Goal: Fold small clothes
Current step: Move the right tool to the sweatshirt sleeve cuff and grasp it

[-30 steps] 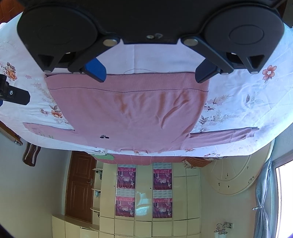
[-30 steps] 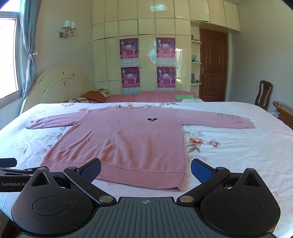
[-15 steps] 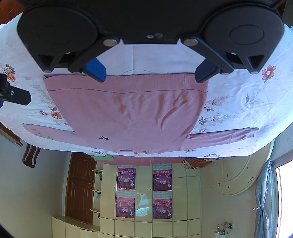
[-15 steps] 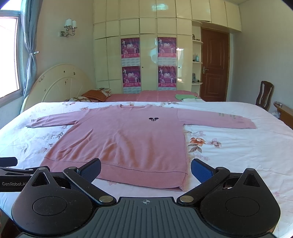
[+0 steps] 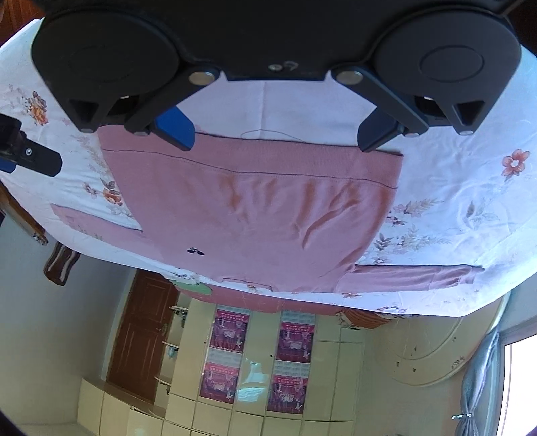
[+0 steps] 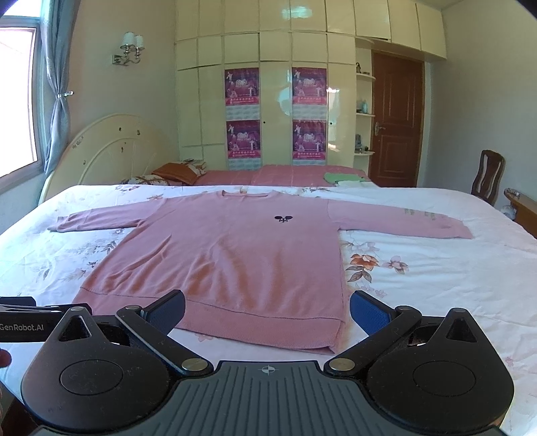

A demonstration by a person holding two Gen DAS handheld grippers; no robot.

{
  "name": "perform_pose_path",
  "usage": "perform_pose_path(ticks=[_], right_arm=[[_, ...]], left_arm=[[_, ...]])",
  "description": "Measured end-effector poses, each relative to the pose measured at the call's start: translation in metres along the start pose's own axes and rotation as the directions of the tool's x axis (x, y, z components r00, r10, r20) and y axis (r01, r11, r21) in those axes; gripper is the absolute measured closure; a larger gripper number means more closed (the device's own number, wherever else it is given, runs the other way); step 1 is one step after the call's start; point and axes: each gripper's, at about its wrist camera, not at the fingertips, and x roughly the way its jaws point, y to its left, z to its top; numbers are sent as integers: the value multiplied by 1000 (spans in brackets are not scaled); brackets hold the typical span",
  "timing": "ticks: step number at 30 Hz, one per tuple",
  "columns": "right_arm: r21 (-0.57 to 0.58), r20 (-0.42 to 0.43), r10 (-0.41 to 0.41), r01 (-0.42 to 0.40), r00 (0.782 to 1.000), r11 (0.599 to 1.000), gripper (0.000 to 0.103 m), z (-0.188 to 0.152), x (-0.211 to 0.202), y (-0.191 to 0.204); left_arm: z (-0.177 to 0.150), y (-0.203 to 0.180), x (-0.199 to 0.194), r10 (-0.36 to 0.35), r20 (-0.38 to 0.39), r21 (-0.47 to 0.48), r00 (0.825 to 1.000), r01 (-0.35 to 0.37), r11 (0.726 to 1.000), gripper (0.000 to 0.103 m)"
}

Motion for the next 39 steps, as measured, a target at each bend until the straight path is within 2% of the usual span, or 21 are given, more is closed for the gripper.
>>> perform_pose_path(ticks=[4,9,13,14,16,18,20,22,25,29,30,31,32,36,39], right_arm=[[2,21,-49,49,999,999,0,4,2,-12],[38,27,-80,79,996,996,0,11,8,-42],[69,17,-104,103,994,992,0,19,20,-70],[76,16,-114,112,993,991,0,21,24,-78],[95,25,-136,133,990,987,0,27,32,-94],[118,30,-159,155,987,981,0,33,45,-113],[140,17,-183,179,983,974,0,41,60,-132],[166,16,-176,171,984,971,0,49,74,-152],[205,15,-186,179,982,962,0,63,94,-179],[248,20,-201,190,979,950,1,78,122,-217],[254,23,-200,188,980,949,17,81,132,-228],[257,13,-207,196,978,946,62,84,143,-238],[269,-7,-221,215,975,939,75,86,155,-247],[339,0,-255,240,967,910,77,93,188,-295],[452,-11,-291,264,957,852,77,93,214,-347]], left_arm=[[6,-7,4,-72,47,-26,996,73,997,0],[17,-22,31,-149,-14,-9,989,149,989,0],[30,-37,49,-102,31,80,994,99,992,2],[34,-41,54,-112,41,106,993,107,989,3],[42,-46,67,-134,41,126,990,128,984,14],[51,-51,83,-110,36,132,993,104,986,19],[62,-54,102,-76,32,128,997,72,989,16],[75,-55,121,-18,43,115,999,13,993,2],[98,-54,150,26,42,101,999,-30,994,2],[123,-54,184,18,58,96,998,-24,995,9],[128,-55,192,34,65,95,997,-40,995,10],[131,-57,200,48,66,95,997,-54,994,10],[135,-57,208,52,63,96,997,-58,994,10],[141,-61,240,78,36,106,996,-81,991,7],[137,-68,267,93,-3,143,996,-91,985,7]])
